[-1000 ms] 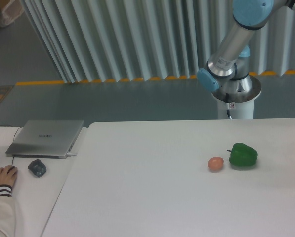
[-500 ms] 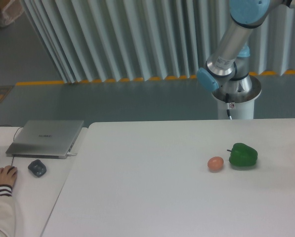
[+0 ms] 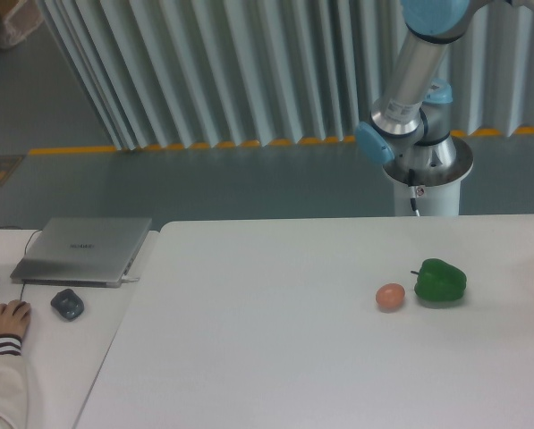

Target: Place the red pepper on the table

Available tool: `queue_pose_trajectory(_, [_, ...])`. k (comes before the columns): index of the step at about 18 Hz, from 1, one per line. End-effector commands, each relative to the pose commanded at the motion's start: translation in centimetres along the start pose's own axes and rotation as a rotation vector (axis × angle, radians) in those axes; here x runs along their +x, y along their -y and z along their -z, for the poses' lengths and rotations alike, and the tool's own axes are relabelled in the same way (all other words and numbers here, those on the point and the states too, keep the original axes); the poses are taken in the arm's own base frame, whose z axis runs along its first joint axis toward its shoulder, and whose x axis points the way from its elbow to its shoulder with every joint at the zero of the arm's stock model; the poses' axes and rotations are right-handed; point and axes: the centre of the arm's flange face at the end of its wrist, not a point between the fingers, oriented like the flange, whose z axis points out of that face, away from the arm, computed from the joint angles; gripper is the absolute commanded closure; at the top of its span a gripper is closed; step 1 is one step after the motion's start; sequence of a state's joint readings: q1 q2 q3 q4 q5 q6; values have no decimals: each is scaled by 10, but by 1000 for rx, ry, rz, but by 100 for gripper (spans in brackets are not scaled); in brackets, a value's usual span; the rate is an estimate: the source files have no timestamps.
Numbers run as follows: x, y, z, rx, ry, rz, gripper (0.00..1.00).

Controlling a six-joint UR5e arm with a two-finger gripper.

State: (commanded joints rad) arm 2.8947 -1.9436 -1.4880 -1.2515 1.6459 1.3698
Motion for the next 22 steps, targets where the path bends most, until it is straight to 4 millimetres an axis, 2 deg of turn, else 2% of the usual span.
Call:
queue_pose_trajectory(4, [15,21,16,15,-43,-30,49])
queue_pose_trajectory(6, [24,29,31,70,-81,-37,49])
queue_pose_trajectory(12, [34,43,39,112,-107,-24,49])
queue_pose_trajectory(14, [46,67,44,122,-107,1,49])
queue_pose_trajectory(19, [71,111,45,113,-113,36,49])
queue_pose_trajectory(22, [96,147,44,102,-118,78,49])
